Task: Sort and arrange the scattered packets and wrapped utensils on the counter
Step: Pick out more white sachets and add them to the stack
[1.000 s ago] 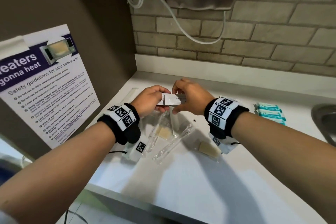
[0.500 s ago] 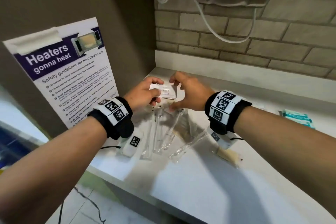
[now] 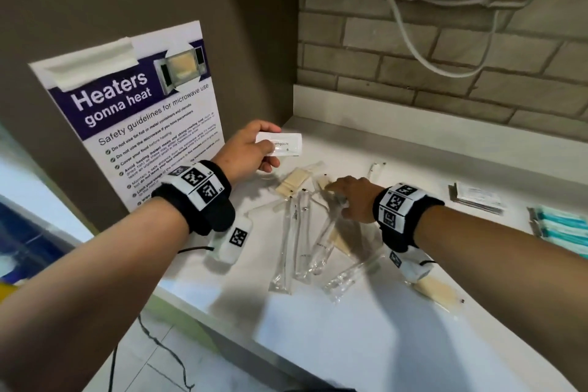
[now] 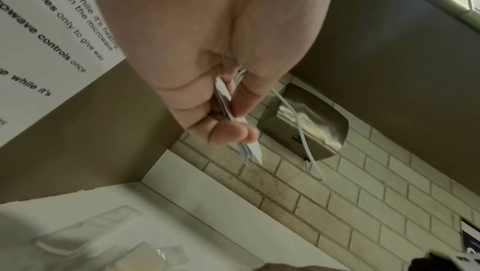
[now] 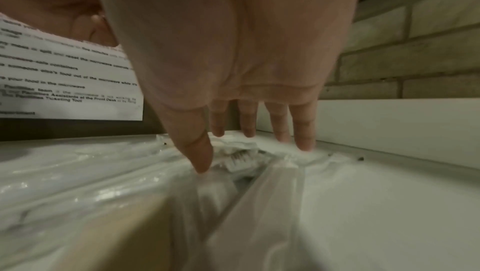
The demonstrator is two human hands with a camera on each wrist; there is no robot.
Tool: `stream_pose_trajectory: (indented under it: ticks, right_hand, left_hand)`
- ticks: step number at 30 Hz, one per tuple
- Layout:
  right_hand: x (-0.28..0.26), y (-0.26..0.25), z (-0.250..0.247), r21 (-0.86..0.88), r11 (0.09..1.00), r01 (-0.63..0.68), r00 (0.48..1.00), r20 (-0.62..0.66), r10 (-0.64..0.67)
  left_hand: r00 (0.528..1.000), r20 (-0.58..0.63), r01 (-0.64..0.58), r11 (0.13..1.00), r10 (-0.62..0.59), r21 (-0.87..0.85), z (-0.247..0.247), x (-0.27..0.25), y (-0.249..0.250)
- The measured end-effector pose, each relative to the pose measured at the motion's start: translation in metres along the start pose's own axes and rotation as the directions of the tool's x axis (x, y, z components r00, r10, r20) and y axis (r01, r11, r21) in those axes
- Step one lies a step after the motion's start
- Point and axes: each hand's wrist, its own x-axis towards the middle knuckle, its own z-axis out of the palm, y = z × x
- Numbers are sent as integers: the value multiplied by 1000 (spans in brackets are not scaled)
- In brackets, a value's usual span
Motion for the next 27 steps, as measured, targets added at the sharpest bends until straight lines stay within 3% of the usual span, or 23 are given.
stream_pose_trajectory:
  ticks: [7,15,19,21,27]
  right_hand:
    - [-6,10,18,-46,998,-33,996,76,36]
    - [-19,13,8,96,985,-141,983,132,128]
    - [-3,16,-10,202,942,-268,960,-32,280]
    - [7,16,-13,140,943,-302,948,-54,312]
    - [38,9,-14,-78,955,-288,951,93,294]
  left_hand:
    - [998,61,3,1000,-5,27,7,20,-12]
    - [983,184,-18,999,11,33,32,38,-9]
    - [978,207,-37,999,30,32,38,46,-8]
    - [975,220,-41,999,34,30,40,48,-8]
    - [970,238,-53,998,45,26,42,56,-11]
